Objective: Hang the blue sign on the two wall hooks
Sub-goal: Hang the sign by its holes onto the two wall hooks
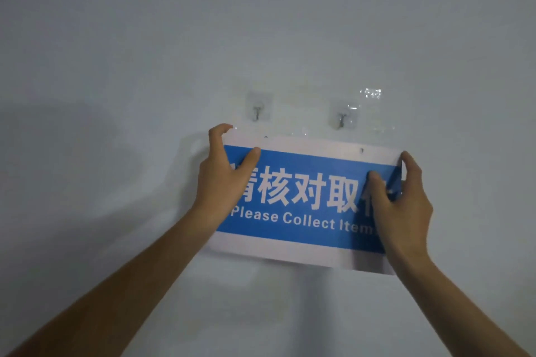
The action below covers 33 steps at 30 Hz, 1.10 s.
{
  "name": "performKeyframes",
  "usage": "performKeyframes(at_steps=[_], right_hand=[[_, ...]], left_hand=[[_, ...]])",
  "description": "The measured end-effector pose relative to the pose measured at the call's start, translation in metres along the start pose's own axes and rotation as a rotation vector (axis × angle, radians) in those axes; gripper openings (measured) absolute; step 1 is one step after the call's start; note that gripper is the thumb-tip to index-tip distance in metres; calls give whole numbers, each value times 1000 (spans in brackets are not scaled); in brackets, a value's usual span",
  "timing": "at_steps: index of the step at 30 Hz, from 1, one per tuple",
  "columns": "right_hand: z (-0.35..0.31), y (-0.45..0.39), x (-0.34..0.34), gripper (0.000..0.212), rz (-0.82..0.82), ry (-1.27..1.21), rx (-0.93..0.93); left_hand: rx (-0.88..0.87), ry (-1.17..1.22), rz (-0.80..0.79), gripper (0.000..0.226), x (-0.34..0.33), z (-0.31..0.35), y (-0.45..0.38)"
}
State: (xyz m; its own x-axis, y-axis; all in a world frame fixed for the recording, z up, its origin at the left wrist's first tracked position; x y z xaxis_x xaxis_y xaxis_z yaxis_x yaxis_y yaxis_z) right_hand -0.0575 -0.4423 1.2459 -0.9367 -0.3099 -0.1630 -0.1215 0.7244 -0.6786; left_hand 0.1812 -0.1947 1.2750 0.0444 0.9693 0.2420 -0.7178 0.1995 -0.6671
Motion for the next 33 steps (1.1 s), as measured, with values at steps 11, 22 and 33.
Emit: performKeyframes(at_steps=[11,22,33], right_hand=[[-13,-67,-21,49,51,-16,17],[-15,-92,-54,46,-60,75,-39],[-7,-69,-63,44,-107,164,-73]], left_hand=[[-57,-184,113,50,-22,34,-78],[86,-227,164,49,-8,15,-94],[94,-318,107,44,7,-1,-90]])
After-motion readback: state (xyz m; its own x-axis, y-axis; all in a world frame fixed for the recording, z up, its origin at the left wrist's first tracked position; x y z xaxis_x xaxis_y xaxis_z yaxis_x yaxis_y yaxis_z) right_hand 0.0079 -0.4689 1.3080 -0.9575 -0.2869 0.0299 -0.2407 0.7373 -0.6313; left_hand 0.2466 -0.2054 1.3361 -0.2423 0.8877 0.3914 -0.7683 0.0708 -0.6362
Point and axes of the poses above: each hand's wrist, its own y-axis away from the middle knuckle, its own x-axis out of the back of the hand, z = x × y, the point moved 10 cm from there along -y, towards the middle knuckle, and after that the axes turned 13 degrees about -y, right-handed, at the moved point
